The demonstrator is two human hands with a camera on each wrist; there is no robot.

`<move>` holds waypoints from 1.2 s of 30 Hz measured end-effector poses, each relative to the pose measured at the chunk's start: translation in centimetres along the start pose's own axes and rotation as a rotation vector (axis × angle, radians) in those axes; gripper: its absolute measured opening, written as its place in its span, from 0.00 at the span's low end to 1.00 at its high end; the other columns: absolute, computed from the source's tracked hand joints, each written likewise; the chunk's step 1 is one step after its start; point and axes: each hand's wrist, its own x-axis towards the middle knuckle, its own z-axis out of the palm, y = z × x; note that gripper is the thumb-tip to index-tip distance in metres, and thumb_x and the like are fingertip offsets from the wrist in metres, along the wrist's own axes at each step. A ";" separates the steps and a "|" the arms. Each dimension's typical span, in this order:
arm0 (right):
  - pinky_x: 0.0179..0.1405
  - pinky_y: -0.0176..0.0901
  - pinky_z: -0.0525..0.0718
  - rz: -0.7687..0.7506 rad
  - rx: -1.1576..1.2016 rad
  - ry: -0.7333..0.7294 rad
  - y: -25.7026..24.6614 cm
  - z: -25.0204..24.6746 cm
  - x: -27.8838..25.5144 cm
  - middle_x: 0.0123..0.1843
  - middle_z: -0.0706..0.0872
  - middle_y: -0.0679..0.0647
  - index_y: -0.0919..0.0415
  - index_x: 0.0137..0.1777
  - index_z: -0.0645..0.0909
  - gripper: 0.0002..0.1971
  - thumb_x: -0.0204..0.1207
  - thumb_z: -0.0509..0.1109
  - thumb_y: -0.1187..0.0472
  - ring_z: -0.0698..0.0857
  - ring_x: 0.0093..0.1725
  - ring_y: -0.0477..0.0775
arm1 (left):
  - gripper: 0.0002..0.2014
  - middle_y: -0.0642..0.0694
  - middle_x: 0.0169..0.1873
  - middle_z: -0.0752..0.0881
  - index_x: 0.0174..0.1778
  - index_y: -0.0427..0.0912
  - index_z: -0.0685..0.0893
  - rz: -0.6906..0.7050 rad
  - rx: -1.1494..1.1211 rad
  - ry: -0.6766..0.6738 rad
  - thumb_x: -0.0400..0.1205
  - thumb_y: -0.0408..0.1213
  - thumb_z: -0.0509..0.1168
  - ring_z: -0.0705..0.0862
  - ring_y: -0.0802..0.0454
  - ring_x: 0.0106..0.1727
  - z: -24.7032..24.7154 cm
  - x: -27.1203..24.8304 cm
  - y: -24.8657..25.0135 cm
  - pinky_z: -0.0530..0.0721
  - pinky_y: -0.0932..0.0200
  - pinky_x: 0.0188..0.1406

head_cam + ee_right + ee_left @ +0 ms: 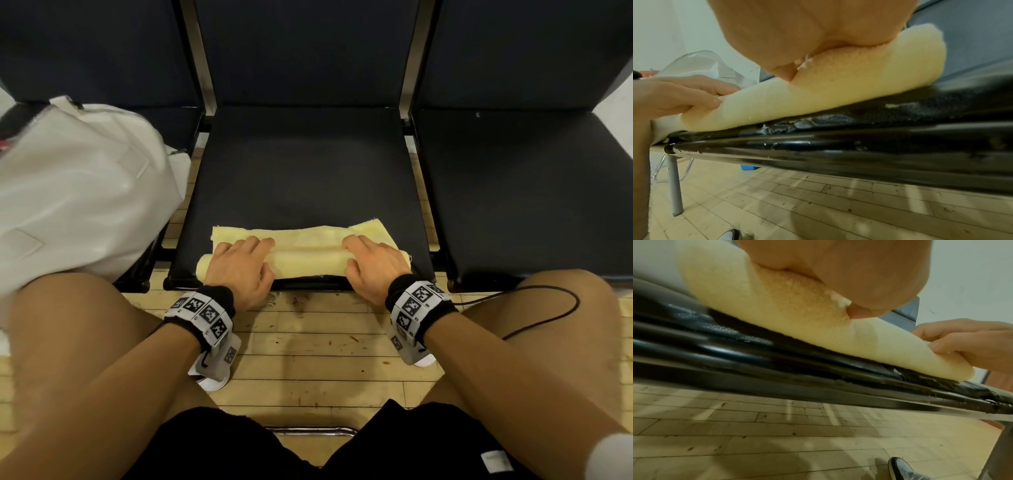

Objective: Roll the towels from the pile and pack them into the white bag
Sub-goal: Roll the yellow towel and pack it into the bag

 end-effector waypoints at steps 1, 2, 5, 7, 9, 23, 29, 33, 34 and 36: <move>0.42 0.51 0.80 -0.010 0.016 0.032 0.0 0.1 0.0 0.52 0.82 0.51 0.55 0.62 0.74 0.13 0.79 0.59 0.59 0.79 0.43 0.56 | 0.20 0.47 0.57 0.82 0.67 0.47 0.78 0.007 -0.001 0.034 0.80 0.45 0.58 0.80 0.44 0.56 0.1 0.0 0.0 0.73 0.44 0.61; 0.45 0.52 0.81 -0.035 0.013 0.068 0.2 0.3 0.1 0.53 0.82 0.51 0.57 0.59 0.77 0.11 0.77 0.62 0.61 0.79 0.46 0.56 | 0.17 0.46 0.57 0.81 0.64 0.46 0.80 0.016 0.001 0.073 0.79 0.42 0.62 0.79 0.44 0.56 0.2 0.1 -0.1 0.74 0.43 0.60; 0.58 0.52 0.78 -0.078 -0.070 0.137 0.5 0.7 0.4 0.55 0.84 0.52 0.59 0.53 0.84 0.10 0.73 0.66 0.66 0.80 0.53 0.57 | 0.08 0.47 0.54 0.83 0.55 0.47 0.83 0.036 0.023 0.127 0.82 0.40 0.63 0.77 0.45 0.55 0.3 0.2 0.0 0.73 0.45 0.59; 0.62 0.50 0.73 -0.069 -0.099 0.126 0.6 0.8 0.3 0.57 0.85 0.50 0.56 0.56 0.84 0.11 0.76 0.64 0.61 0.79 0.56 0.55 | 0.10 0.50 0.55 0.84 0.57 0.49 0.84 0.035 0.026 0.093 0.86 0.44 0.59 0.78 0.46 0.56 0.3 0.1 0.1 0.71 0.47 0.61; 0.67 0.49 0.70 -0.068 -0.111 0.093 0.6 0.8 0.2 0.60 0.84 0.47 0.53 0.61 0.82 0.15 0.77 0.63 0.52 0.77 0.61 0.53 | 0.16 0.51 0.58 0.84 0.63 0.50 0.82 0.014 0.030 0.052 0.84 0.52 0.60 0.79 0.47 0.60 0.3 0.0 0.3 0.71 0.45 0.66; 0.62 0.54 0.76 -0.055 -0.037 0.058 0.1 0.4 0.1 0.52 0.86 0.52 0.55 0.66 0.75 0.16 0.81 0.58 0.55 0.81 0.50 0.55 | 0.25 0.48 0.53 0.86 0.68 0.48 0.76 -0.013 0.022 -0.023 0.80 0.52 0.48 0.83 0.46 0.51 0.2 -0.2 0.3 0.71 0.46 0.61; 0.56 0.51 0.75 -0.128 -0.189 0.217 0.3 1.1 0.4 0.51 0.85 0.50 0.54 0.53 0.84 0.07 0.77 0.69 0.62 0.80 0.50 0.55 | 0.10 0.46 0.52 0.84 0.51 0.46 0.84 0.029 0.063 0.170 0.84 0.45 0.60 0.79 0.43 0.51 0.5 0.1 0.0 0.74 0.44 0.54; 0.60 0.50 0.70 -0.150 -0.136 0.160 0.3 0.8 -0.2 0.55 0.86 0.48 0.54 0.58 0.85 0.17 0.74 0.63 0.49 0.78 0.54 0.53 | 0.17 0.50 0.50 0.86 0.50 0.50 0.86 0.036 0.076 0.155 0.85 0.55 0.56 0.80 0.47 0.52 0.3 -0.3 0.3 0.74 0.45 0.56; 0.63 0.50 0.69 -0.145 -0.135 0.122 0.3 0.7 -0.3 0.57 0.86 0.47 0.53 0.61 0.84 0.20 0.72 0.64 0.47 0.78 0.57 0.52 | 0.19 0.51 0.50 0.86 0.51 0.50 0.86 0.040 0.081 0.142 0.83 0.59 0.58 0.81 0.47 0.53 0.3 -0.5 0.4 0.75 0.44 0.57; 0.68 0.51 0.67 -0.118 -0.144 0.052 0.5 0.8 -0.3 0.63 0.84 0.46 0.51 0.67 0.80 0.23 0.72 0.65 0.48 0.77 0.62 0.52 | 0.23 0.51 0.53 0.85 0.57 0.49 0.85 0.045 0.092 0.095 0.77 0.62 0.65 0.80 0.47 0.56 0.3 -0.7 0.6 0.74 0.43 0.62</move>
